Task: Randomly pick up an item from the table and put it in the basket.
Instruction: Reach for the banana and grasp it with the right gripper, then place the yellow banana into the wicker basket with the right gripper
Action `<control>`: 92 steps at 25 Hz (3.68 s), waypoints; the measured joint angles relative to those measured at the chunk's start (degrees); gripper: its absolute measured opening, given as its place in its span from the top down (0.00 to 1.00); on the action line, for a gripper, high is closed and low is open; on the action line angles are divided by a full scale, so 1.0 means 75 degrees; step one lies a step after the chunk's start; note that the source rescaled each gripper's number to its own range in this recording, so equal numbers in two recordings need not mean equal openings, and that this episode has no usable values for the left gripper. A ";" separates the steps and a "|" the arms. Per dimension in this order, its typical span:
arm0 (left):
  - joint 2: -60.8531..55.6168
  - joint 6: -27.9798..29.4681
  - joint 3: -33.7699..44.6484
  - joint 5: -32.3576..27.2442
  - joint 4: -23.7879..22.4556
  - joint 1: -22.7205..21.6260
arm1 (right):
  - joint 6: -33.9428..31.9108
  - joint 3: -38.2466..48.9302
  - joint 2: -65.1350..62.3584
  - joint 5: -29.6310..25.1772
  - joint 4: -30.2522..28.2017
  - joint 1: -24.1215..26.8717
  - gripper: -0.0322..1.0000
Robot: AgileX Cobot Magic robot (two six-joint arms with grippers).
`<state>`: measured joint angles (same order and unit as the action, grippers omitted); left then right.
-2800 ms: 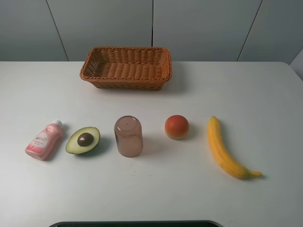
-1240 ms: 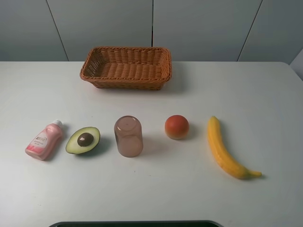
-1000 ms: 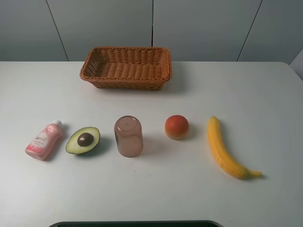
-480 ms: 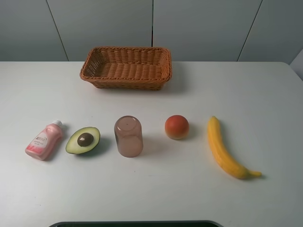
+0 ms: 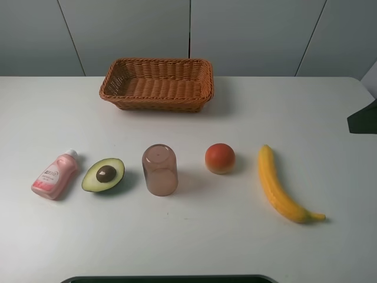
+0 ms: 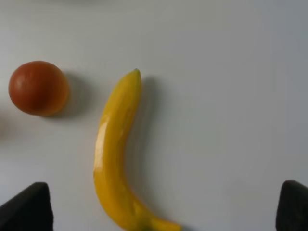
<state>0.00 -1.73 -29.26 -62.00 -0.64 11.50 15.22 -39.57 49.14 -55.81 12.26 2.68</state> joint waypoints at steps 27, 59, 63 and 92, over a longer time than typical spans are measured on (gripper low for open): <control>0.0000 0.0000 0.0000 0.0000 0.0000 0.0000 | -0.0678 -0.0032 0.6290 0.2148 -0.0090 -0.2080 0.00; 0.0000 -0.0025 0.0000 0.0000 0.0000 0.0000 | -0.1223 -0.0111 0.7460 0.3037 -0.0141 -0.2859 0.96; 0.0000 -0.0025 0.0000 0.0000 0.0000 0.0000 | -0.1250 -0.0111 0.7460 0.3037 -0.0130 -0.2859 0.96; 0.0000 -0.0025 0.0000 0.0000 0.0000 0.0000 | -0.0793 -0.3922 0.5864 0.1769 -0.1810 -0.2874 0.96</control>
<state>0.00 -1.91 -29.26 -62.00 -0.64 11.50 9.27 -68.98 93.12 -42.54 -1.31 -18.87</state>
